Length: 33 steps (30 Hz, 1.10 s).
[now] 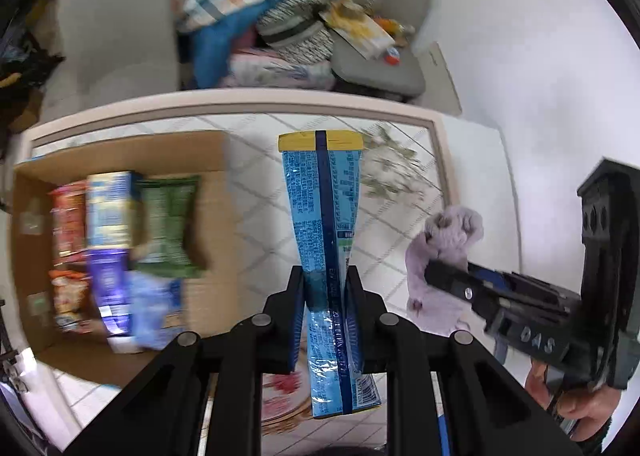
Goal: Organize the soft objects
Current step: 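Carry the stick snack and lilac cloth into the box and open both tools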
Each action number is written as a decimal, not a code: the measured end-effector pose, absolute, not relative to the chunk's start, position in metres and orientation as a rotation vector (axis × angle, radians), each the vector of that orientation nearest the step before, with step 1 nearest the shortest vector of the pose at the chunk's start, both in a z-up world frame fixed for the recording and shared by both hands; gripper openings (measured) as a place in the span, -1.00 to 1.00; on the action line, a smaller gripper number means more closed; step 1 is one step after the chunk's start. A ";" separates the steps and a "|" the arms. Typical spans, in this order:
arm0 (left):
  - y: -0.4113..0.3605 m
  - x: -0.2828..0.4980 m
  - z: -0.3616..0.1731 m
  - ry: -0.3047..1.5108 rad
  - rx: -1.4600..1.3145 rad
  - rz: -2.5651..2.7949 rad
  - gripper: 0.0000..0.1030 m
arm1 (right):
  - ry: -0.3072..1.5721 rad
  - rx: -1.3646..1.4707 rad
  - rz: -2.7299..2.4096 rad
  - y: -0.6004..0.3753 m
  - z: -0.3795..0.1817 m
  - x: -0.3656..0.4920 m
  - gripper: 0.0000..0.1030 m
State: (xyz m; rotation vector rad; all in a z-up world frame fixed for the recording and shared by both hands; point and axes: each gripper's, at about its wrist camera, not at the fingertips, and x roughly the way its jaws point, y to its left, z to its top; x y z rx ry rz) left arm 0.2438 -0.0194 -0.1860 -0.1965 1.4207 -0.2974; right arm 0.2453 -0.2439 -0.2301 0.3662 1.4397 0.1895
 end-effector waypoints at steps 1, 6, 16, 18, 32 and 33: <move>-0.008 0.244 -0.184 1.412 -0.189 -0.282 -0.68 | 1.435 0.358 0.210 -0.229 -0.223 0.242 -0.34; 0.074 0.239 -0.177 1.393 -0.141 -0.201 -0.68 | 1.430 0.317 0.281 -0.143 -0.206 0.227 -0.34; 0.205 0.243 -0.230 1.506 0.023 -0.049 -0.68 | 1.492 0.203 0.216 -0.009 -0.240 0.230 -0.34; 0.222 0.247 -0.251 1.545 0.055 -0.024 -0.68 | 1.511 0.187 0.194 0.008 -0.253 0.231 -0.34; 0.249 0.256 -0.337 1.714 0.154 0.048 -0.60 | 1.594 0.034 0.044 0.040 -0.320 0.233 -0.33; 0.249 0.256 -0.340 1.734 0.156 0.054 -0.60 | 1.599 0.029 0.037 0.038 -0.322 0.233 -0.31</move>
